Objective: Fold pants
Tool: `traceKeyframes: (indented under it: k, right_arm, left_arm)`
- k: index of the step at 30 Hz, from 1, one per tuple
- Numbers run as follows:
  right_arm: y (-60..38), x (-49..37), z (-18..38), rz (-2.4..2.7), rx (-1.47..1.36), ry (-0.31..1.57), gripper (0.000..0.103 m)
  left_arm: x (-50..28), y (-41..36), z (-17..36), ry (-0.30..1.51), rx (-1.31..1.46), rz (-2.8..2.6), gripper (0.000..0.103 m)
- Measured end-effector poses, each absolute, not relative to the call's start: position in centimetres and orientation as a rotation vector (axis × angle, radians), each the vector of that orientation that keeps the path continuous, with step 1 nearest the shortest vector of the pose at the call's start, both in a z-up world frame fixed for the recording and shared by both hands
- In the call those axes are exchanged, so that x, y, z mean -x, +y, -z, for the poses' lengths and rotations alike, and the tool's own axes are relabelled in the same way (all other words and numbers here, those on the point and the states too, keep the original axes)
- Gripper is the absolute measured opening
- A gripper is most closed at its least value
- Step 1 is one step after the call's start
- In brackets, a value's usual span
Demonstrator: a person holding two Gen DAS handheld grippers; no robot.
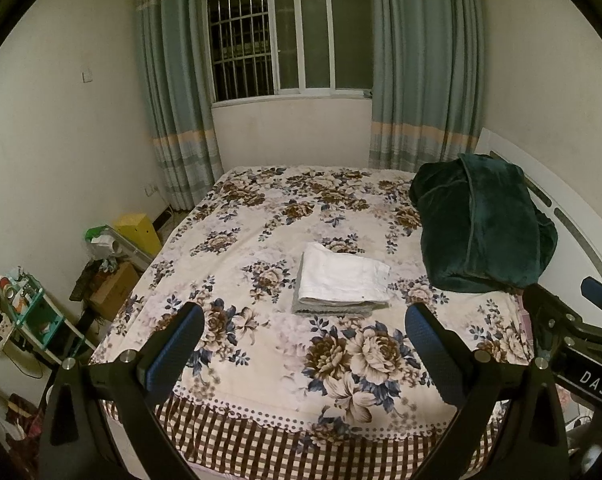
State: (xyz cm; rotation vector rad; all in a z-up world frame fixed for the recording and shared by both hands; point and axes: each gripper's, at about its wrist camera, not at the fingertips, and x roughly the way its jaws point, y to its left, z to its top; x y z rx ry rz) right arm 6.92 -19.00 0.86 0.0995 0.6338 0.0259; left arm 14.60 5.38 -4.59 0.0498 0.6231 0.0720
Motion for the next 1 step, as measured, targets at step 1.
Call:
traceKeyframes:
  k: [1]
  right_arm:
    - [-18.89, -6.89, -0.88, -0.026, -0.100, 0.635, 0.103]
  left_arm:
    - [-14.66, 5.59, 4.43, 0.622, -0.049, -0.072, 0.103]
